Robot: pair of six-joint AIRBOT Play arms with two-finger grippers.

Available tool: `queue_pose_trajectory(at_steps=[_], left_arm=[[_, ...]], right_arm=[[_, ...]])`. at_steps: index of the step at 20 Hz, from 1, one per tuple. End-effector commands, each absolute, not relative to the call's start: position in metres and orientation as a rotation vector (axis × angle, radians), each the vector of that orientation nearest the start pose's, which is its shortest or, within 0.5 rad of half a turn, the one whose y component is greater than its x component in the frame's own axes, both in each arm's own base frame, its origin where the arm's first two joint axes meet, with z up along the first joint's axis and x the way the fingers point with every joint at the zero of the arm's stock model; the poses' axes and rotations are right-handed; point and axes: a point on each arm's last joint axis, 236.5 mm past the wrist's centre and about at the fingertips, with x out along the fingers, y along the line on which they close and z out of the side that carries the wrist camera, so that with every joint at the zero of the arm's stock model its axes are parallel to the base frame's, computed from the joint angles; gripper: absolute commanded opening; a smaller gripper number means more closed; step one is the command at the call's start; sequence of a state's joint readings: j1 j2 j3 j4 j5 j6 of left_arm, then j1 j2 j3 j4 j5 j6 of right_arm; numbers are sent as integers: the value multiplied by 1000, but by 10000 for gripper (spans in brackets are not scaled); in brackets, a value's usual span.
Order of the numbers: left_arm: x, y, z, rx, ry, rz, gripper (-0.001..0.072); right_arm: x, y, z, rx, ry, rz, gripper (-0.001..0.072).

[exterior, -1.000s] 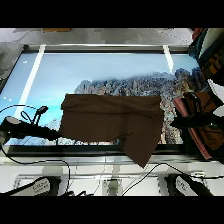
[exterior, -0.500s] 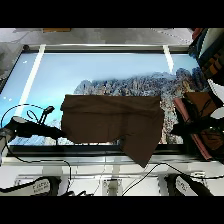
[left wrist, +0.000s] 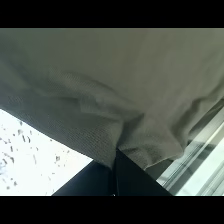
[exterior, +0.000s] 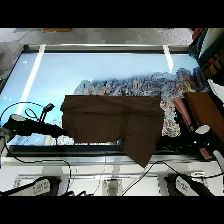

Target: Fold the clothes and pants, and hang the long-sleeved shirts on hangers.

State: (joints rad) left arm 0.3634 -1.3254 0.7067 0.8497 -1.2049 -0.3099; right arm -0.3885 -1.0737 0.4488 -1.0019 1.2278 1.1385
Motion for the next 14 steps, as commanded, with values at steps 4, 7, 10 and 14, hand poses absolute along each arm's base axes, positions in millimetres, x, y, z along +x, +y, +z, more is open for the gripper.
queue_pose_trajectory(at_steps=[4,7,10,14], left_arm=[[297,-61,-61,-161,1107,-837,21],[293,-66,-47,-173,1100,-854,21],[285,-72,-16,-167,1092,-914,19],[291,-50,41,-145,1030,-918,19]], right_arm=[[198,78,-118,792,1551,340,200],[194,83,-115,805,1565,365,14],[189,104,-88,819,1535,544,11],[222,118,-36,823,1278,639,11]])
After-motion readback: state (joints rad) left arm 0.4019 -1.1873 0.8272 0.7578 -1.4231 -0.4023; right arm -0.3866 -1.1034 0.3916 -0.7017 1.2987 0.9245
